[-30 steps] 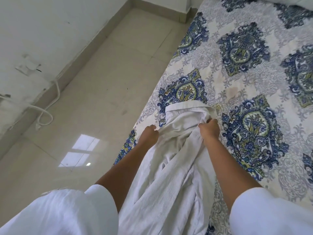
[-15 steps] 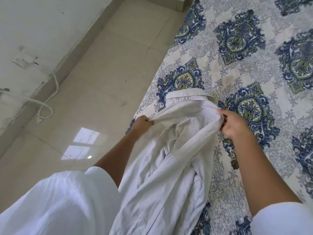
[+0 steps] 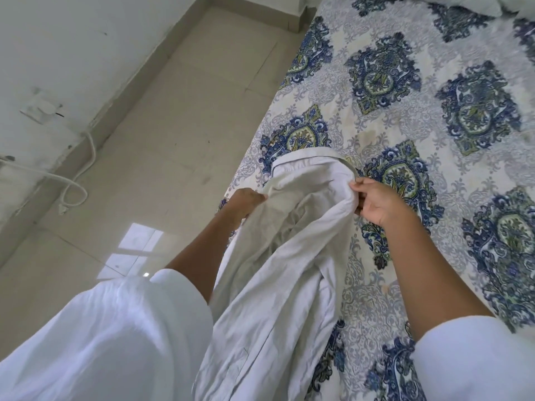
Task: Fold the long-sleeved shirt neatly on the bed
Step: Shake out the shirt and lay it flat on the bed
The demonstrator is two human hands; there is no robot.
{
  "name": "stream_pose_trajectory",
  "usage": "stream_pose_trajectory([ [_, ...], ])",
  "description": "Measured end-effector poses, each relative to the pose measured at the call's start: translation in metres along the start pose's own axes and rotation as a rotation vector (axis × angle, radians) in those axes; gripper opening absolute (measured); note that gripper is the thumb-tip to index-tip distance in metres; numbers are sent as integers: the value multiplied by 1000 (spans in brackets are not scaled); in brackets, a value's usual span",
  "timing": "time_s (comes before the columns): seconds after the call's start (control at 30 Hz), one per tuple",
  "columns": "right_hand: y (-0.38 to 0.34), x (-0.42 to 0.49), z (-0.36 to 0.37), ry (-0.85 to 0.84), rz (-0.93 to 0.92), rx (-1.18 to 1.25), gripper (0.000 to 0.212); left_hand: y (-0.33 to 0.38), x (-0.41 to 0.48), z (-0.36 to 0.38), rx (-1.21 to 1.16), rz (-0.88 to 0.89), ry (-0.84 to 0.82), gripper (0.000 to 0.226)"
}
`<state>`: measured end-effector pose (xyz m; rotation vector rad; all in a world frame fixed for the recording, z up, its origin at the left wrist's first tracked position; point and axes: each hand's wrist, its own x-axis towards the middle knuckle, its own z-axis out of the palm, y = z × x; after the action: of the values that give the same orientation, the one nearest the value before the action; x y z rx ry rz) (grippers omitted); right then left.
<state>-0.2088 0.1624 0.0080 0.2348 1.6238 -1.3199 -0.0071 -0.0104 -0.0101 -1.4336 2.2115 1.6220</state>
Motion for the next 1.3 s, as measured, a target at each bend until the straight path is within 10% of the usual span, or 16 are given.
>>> stream_pose_trajectory([
  [0.2, -13, -63, -6, 44, -138, 4, 17, 22, -40, -21, 12, 15, 156, 19],
  [0.73, -18, -359, -126, 24, -479, -266, 14, 141, -270, -83, -411, 430, -301, 24],
  [1.13, 46, -521, -250, -12, -756, -94, 9, 204, -460, -19, 350, 497, -420, 48],
  [1.3, 67, -565, -288, 142, -827, -59, 24, 204, -512, 5, -32, 703, -339, 19],
])
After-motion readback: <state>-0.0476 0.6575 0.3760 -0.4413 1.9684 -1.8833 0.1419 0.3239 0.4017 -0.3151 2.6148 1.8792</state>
